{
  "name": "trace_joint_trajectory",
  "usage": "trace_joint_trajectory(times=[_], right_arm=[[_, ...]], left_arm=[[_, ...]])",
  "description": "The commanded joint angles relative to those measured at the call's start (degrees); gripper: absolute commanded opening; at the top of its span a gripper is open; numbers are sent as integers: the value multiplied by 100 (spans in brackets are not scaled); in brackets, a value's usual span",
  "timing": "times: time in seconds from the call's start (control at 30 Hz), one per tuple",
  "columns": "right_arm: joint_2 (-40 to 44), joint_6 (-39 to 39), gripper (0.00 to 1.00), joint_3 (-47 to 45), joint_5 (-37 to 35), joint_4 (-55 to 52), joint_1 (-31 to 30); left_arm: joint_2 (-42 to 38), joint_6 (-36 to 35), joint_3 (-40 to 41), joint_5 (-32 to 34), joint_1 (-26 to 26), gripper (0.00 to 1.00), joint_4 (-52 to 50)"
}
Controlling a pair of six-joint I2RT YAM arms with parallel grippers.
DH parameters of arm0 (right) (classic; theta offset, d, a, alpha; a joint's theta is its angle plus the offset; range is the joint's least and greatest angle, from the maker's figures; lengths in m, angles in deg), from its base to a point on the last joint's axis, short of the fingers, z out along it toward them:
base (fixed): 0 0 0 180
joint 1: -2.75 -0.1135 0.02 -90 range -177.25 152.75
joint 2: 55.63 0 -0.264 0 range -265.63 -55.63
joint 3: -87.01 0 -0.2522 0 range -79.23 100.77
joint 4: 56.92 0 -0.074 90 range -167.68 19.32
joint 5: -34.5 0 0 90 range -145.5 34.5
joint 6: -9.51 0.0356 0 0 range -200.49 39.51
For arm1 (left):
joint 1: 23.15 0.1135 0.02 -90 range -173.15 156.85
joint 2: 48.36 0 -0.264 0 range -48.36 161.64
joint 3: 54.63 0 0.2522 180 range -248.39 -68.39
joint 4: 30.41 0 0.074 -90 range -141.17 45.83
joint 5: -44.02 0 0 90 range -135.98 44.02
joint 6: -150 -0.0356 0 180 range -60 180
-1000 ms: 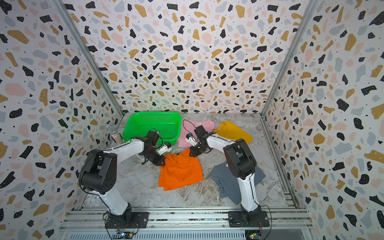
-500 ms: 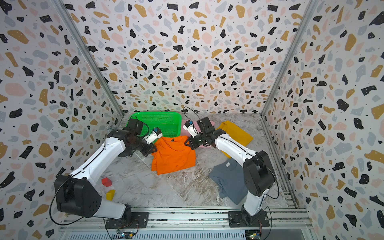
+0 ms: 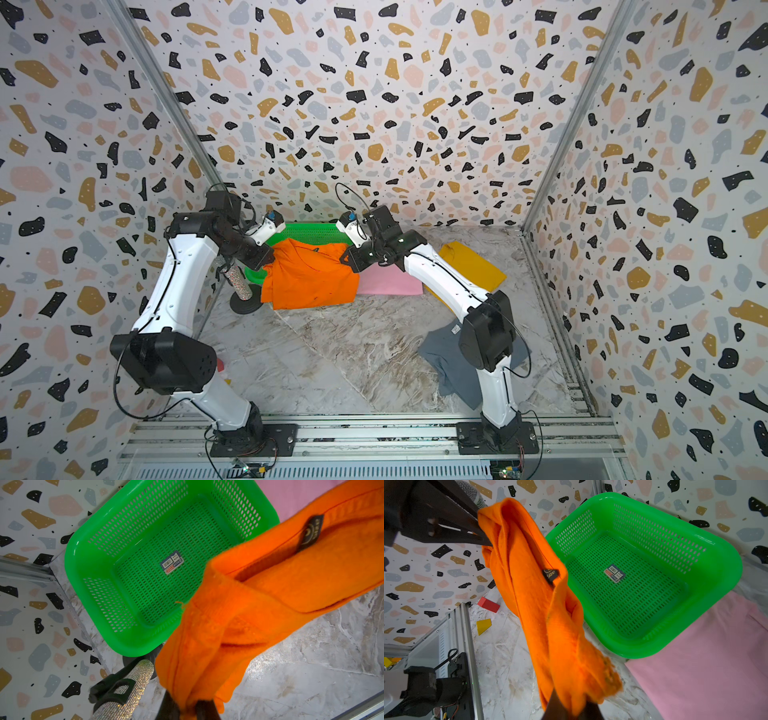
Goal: Put the folded t-shirts into the basket
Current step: Place the T-shirt in the bin.
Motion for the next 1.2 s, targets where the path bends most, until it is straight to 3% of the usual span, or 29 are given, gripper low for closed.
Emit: trace_joint_trajectory(times=[0.0, 0.37, 0.77, 1.17], right_arm=[[-447, -373, 0, 1020, -81, -681, 20], [-2736, -1005, 0, 4365, -343, -1174, 78], [-3999, -1039, 0, 5453, -759, -131, 307], [-4625, -1457, 0, 5806, -1093, 589, 379]], left_arm=[[183, -81, -416, 437, 141, 0, -30], [1046, 199, -727, 751, 304, 0, 965], [1666, 686, -638, 797, 330, 0, 2227], [1977, 1067, -263, 714, 326, 0, 3101]])
